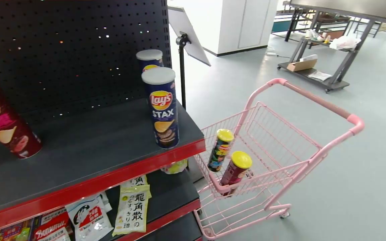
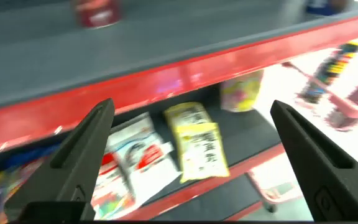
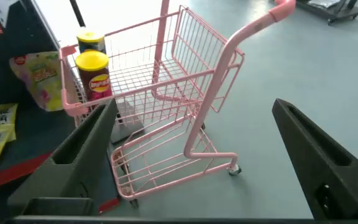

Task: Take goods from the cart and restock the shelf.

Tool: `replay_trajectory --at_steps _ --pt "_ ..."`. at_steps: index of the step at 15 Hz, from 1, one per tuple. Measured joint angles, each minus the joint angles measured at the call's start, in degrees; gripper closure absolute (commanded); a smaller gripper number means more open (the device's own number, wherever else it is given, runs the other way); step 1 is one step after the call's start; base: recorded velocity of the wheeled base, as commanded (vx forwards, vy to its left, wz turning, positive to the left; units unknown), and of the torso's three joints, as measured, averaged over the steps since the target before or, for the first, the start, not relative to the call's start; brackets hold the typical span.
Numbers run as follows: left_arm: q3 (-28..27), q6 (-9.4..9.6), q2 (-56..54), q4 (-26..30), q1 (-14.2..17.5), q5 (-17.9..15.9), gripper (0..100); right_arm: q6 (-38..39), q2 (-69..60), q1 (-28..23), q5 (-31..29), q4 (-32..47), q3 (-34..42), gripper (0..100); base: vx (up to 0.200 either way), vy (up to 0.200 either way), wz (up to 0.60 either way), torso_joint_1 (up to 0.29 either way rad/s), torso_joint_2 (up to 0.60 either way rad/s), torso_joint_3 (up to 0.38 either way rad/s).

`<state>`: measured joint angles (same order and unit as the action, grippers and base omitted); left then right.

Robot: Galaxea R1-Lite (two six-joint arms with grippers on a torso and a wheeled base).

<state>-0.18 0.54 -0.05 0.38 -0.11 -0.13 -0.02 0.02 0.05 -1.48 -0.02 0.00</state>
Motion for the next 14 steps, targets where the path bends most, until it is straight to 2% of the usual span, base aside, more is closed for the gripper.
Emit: replay_trajectory --at_steps 4,14 --pt "0.0 0.0 0.0 0.0 0.0 0.1 0 0.0 0.0 0.0 0.1 0.0 0.0 0 0.0 0.0 0.0 0.0 0.0 0.0" --pt "0.0 0.0 0.0 0.0 0.0 0.0 0 0.1 0.0 0.0 0.1 0.0 0.0 0 0.0 0.0 0.0 -0.152 0.39 0.234"
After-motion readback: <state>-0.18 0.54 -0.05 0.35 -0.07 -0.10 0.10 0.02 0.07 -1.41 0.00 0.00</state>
